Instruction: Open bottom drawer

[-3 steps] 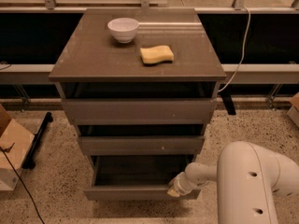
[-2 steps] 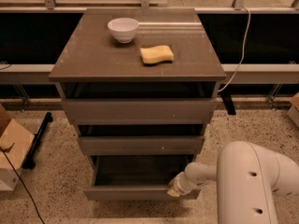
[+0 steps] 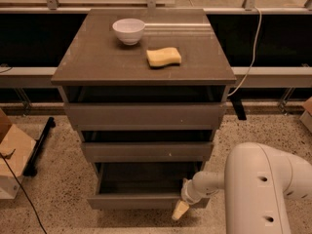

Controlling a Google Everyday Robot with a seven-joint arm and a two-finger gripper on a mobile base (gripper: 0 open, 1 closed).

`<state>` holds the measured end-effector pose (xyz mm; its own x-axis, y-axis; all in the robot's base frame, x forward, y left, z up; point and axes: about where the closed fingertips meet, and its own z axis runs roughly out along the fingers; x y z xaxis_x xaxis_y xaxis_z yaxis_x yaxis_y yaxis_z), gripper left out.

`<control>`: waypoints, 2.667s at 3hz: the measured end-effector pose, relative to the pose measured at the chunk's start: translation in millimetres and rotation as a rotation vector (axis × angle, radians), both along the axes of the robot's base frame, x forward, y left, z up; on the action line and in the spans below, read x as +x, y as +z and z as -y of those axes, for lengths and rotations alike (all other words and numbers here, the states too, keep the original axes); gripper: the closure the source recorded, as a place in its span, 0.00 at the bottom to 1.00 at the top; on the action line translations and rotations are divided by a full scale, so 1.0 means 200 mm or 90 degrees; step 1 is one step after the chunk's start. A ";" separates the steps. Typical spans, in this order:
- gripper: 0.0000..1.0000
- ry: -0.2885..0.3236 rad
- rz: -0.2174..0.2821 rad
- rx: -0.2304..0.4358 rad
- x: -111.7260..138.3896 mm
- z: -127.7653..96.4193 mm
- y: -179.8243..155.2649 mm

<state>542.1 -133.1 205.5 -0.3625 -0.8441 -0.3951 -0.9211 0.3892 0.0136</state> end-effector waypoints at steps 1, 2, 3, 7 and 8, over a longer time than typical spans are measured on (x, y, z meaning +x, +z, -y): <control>0.00 0.000 0.000 0.000 0.00 0.00 0.00; 0.02 0.007 -0.024 0.012 0.04 0.00 -0.08; 0.25 0.009 -0.064 0.020 0.09 0.01 -0.19; 1.00 -0.041 -0.131 0.015 -0.24 0.15 -0.25; 0.82 -0.041 -0.131 0.015 -0.24 0.15 -0.23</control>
Offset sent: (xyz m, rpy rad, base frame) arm 0.0219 -0.0040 -0.0223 0.0387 0.0556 0.0155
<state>494.0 -163.0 159.7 -0.4908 -0.8077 -0.3267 -0.8710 0.4450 0.2083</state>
